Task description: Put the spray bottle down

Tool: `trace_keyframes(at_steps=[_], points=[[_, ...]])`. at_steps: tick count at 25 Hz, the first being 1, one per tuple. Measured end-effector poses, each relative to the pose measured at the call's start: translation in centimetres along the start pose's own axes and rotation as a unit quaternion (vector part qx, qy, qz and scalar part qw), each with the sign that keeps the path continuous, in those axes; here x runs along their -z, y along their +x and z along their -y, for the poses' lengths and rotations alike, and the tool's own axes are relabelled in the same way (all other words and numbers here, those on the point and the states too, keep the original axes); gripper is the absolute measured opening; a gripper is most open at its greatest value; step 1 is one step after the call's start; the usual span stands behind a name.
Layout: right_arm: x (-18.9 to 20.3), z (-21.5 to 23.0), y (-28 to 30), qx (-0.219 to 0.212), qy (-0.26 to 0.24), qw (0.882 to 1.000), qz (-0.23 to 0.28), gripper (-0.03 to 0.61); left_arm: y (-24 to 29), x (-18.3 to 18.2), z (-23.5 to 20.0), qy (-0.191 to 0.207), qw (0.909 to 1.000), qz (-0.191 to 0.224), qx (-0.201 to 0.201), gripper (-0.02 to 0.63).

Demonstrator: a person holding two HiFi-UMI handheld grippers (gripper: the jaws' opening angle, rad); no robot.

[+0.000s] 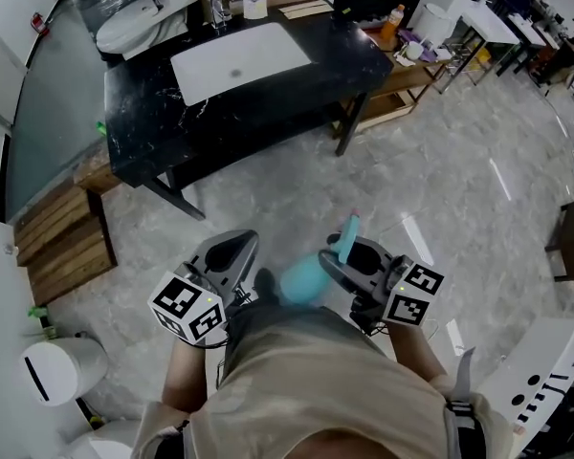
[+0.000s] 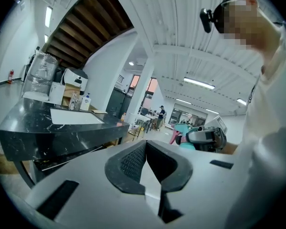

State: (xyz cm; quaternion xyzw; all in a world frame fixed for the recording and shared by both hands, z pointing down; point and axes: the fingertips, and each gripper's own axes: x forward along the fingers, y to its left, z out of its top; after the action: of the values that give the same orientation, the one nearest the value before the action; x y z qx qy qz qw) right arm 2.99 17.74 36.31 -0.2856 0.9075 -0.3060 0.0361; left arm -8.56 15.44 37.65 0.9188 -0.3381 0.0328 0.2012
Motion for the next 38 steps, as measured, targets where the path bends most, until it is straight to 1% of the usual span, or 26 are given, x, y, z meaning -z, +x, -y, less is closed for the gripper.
trace_keyframes(at_steps=[6, 13, 19, 23, 27, 32, 38], points=[[-1.3, 1.1, 0.4, 0.037, -0.004, 0.999, 0.018, 0.161, 1.6, -1.4, -1.7, 0.011, 0.9994, -0.003, 0.032, 0.011], [-2.3, 1.9, 1.7, 0.072, -0.011, 0.997, 0.027, 0.161, 2.5, -2.3, -3.9, 0.009, 0.9982, 0.001, 0.058, 0.011], [-3.6, 2.7, 3.8, 0.095, -0.024, 0.995, 0.029, 0.16, 2.0, -3.0, -6.6, 0.0, 0.9979, 0.01, 0.064, 0.011], [-4.6, 3.3, 5.5, 0.111, -0.039, 0.993, 0.031, 0.161, 1.4, -3.6, -8.7, -0.022, 0.9968, 0.021, 0.074, 0.011], [-6.0, 3.7, 6.3, 0.133, -0.067, 0.988, 0.032, 0.161, 0.9, -4.2, -10.4, -0.017, 0.9972, 0.025, 0.068, 0.011], [-8.2, 4.7, 5.7, 0.16, -0.094, 0.982, 0.039, 0.161, 0.3, -4.2, -11.6, -0.03, 0.9973, 0.036, 0.056, 0.011], [-10.9, 6.0, 5.6, 0.17, -0.119, 0.976, 0.06, 0.161, -0.4, -3.7, -12.3, -0.035, 0.9982, 0.033, 0.036, 0.011]])
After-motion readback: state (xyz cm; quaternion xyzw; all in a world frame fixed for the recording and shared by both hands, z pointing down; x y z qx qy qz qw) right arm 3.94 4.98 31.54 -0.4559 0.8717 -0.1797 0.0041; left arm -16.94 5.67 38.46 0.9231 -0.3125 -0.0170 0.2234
